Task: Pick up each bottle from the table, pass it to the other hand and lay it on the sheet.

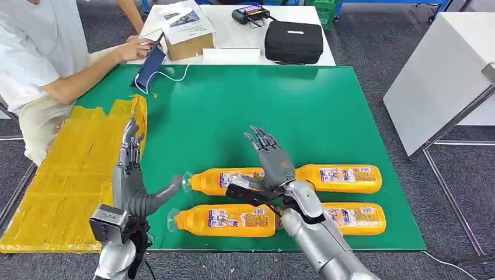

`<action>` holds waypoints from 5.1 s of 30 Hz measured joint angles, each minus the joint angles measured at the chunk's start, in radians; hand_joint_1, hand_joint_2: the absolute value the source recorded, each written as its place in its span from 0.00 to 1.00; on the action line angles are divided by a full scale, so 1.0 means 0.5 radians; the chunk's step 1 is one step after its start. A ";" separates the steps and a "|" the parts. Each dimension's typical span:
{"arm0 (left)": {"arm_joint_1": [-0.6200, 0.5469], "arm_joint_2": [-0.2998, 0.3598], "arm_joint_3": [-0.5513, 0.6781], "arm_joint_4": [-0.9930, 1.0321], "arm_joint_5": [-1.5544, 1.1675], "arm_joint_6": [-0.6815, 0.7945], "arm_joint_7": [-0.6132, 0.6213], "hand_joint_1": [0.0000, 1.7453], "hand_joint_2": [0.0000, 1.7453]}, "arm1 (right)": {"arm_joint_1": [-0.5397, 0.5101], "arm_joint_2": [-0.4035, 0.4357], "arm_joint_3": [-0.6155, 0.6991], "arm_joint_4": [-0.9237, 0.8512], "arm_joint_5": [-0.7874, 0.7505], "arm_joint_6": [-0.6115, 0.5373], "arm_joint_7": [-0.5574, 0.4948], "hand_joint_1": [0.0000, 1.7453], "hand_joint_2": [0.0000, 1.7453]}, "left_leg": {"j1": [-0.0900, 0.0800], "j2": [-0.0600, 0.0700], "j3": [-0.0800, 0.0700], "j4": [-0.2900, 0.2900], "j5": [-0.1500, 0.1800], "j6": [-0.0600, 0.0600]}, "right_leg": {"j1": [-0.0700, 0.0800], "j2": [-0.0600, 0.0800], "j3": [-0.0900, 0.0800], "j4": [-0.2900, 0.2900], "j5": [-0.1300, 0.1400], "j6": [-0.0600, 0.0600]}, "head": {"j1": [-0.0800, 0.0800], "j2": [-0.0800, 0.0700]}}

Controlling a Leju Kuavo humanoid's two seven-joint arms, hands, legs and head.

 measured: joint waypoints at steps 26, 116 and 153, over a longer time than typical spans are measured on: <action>-0.094 -0.032 -0.007 0.092 0.026 -0.025 0.008 0.00 1.00 | -0.301 0.107 0.211 0.653 0.186 0.135 0.125 0.00 1.00 | 0.000 0.000 0.000 0.000 0.003 0.002 | 0.000 0.000 0.000 0.001 0.002 0.001 | 0.000 0.000; -0.233 -0.048 -0.299 0.383 0.253 -0.408 0.150 0.00 1.00 | 0.370 0.232 -0.028 -0.243 -0.998 0.033 -0.791 1.00 1.00 | 0.000 0.000 -0.005 0.000 0.002 0.002 | 0.000 -0.001 -0.005 0.000 0.002 0.001 | 0.000 0.000; -0.352 -0.043 -0.270 0.492 0.384 -0.399 0.145 1.00 1.00 | 0.314 0.252 0.012 -0.096 -1.010 -0.101 -0.832 0.00 1.00 | 0.000 0.000 -0.005 0.000 0.003 0.002 | 0.001 -0.001 -0.005 0.000 0.002 0.001 | 0.000 0.000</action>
